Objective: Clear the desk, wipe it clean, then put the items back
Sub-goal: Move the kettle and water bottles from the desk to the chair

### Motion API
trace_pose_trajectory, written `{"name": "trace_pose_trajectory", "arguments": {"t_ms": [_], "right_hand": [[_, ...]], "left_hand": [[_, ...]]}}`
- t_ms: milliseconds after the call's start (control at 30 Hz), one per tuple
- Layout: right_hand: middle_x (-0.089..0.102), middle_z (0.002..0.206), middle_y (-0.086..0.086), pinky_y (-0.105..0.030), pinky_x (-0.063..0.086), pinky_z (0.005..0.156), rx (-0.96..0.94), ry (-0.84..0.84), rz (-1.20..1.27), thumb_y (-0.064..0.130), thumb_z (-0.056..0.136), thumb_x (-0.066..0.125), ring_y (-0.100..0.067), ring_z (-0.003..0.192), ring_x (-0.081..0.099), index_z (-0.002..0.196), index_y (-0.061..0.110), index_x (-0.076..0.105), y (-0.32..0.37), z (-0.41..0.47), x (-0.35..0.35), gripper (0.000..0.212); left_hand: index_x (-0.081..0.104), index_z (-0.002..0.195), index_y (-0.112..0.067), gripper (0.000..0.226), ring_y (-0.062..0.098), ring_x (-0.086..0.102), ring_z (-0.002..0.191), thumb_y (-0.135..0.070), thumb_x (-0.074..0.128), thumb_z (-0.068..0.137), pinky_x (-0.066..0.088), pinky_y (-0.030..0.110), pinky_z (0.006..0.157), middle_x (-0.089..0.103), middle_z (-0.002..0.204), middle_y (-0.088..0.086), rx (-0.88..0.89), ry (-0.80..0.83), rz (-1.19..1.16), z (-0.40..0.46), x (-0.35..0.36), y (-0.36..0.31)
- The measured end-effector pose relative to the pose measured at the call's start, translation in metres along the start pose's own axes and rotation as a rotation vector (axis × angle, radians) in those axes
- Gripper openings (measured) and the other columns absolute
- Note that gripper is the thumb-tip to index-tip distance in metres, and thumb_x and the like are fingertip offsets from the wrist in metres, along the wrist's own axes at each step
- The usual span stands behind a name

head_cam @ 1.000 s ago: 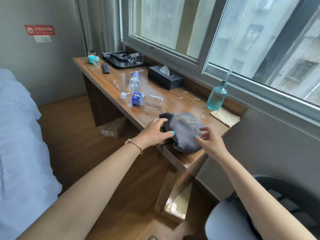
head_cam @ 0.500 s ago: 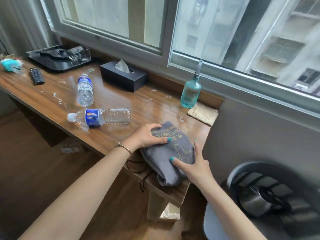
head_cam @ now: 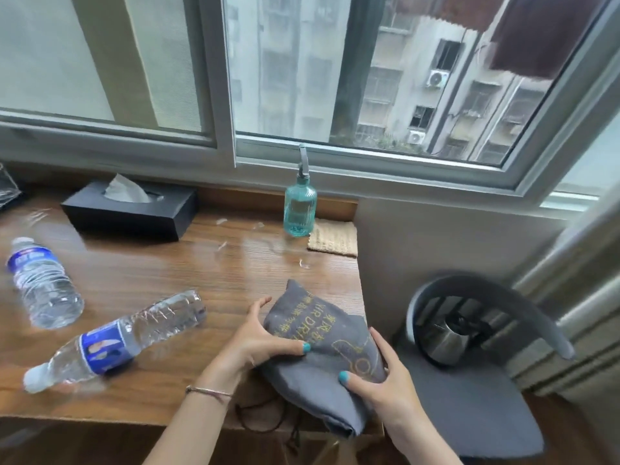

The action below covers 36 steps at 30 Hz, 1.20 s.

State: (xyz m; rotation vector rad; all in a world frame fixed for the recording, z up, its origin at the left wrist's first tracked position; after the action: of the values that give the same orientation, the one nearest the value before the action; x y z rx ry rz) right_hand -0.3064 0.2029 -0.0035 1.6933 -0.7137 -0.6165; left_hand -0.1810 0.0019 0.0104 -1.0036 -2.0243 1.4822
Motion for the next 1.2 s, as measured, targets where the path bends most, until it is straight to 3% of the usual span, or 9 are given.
{"name": "trace_pose_trajectory", "arguments": {"t_ms": [100,233,367,500,600,867,967,1067,1200], "right_hand": [[0.069,0.122,0.001,-0.049,0.049,0.101,0.0,-0.054,0.17,0.024,0.036,0.097,-0.019,0.113,0.065,0.136,0.026,0.05,0.004,-0.009,-0.011,0.11],[0.066,0.127,-0.004,-0.051,0.049,0.1,-0.034,-0.065,0.293,0.023,0.037,0.1,-0.027,0.118,0.062,0.138,0.028,0.048,0.019,-0.023,-0.037,0.114],[0.068,0.122,-0.006,-0.038,0.057,0.087,-0.093,-0.126,0.356,-0.005,0.06,0.08,-0.026,0.113,0.064,0.134,0.026,0.052,0.041,-0.034,-0.077,0.085],[0.067,0.124,-0.006,-0.037,0.057,0.086,-0.15,-0.174,0.324,-0.001,0.059,0.084,-0.025,0.114,0.064,0.137,0.024,0.05,0.055,-0.042,-0.13,0.088],[0.069,0.121,-0.004,-0.031,0.059,0.079,-0.173,-0.215,0.331,-0.009,0.066,0.073,-0.023,0.111,0.066,0.136,0.024,0.05,0.057,-0.044,-0.18,0.081],[0.069,0.121,-0.004,-0.03,0.057,0.081,-0.137,-0.302,0.442,0.001,0.061,0.078,-0.02,0.112,0.065,0.134,0.024,0.053,0.027,-0.038,-0.33,0.081],[0.068,0.122,-0.002,-0.033,0.057,0.085,-0.082,-0.329,0.424,0.009,0.052,0.09,-0.019,0.112,0.065,0.134,0.028,0.053,0.006,-0.035,-0.377,0.091],[0.069,0.118,-0.001,-0.034,0.058,0.081,-0.026,-0.387,0.408,0.0,0.063,0.084,-0.015,0.103,0.068,0.13,0.027,0.056,-0.022,-0.024,-0.417,0.078],[0.067,0.118,-0.002,-0.032,0.058,0.077,0.093,-0.431,0.462,0.0,0.067,0.081,-0.016,0.103,0.068,0.129,0.025,0.057,-0.065,-0.007,-0.454,0.072]], "left_hand": [[0.046,0.133,-0.014,0.117,0.007,0.071,0.086,-0.011,0.093,0.026,0.054,0.019,0.069,0.071,0.102,0.002,0.006,0.132,-0.125,0.001,0.012,-0.006],[0.046,0.133,-0.028,0.11,0.02,0.067,0.107,-0.013,0.093,0.034,0.054,0.042,0.091,0.07,0.115,0.004,0.082,0.258,-0.155,-0.004,0.043,-0.03],[0.051,0.125,-0.032,0.101,0.02,0.068,0.104,-0.016,0.091,0.034,0.056,0.038,0.085,0.071,0.112,0.004,0.159,0.282,-0.173,-0.008,0.082,-0.059],[0.051,0.126,-0.032,0.103,0.021,0.068,0.103,-0.018,0.092,0.033,0.056,0.032,0.079,0.07,0.113,0.005,0.19,0.315,-0.191,-0.004,0.137,-0.072],[0.05,0.127,-0.035,0.104,0.021,0.068,0.104,-0.021,0.093,0.033,0.057,0.036,0.084,0.068,0.116,0.005,0.21,0.332,-0.176,0.001,0.187,-0.078],[0.052,0.129,-0.035,0.097,0.026,0.067,0.106,-0.015,0.093,0.043,0.053,0.046,0.09,0.07,0.115,0.006,0.222,0.369,-0.19,0.02,0.342,-0.062],[0.047,0.135,-0.033,0.104,0.019,0.065,0.11,-0.015,0.093,0.043,0.054,0.036,0.088,0.067,0.121,0.0,0.219,0.402,-0.131,0.025,0.391,-0.05],[0.041,0.138,-0.037,0.107,0.009,0.063,0.112,-0.015,0.094,0.048,0.054,0.023,0.081,0.062,0.127,-0.006,0.199,0.451,-0.049,0.035,0.434,-0.031],[0.031,0.141,-0.044,0.113,0.006,0.055,0.12,-0.025,0.095,0.049,0.052,0.024,0.09,0.053,0.134,-0.01,0.147,0.531,0.093,0.06,0.479,0.006]]}}
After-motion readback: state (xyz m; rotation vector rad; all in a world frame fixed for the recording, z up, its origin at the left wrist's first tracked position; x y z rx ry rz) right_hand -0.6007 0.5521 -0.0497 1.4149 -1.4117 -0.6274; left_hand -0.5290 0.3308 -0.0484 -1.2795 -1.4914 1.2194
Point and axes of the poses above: each hand's wrist, its own z-axis towards the middle knuckle, its own x-axis out of the palm, y = z × x, the point moved 5 cm from there along z, towards the middle knuckle
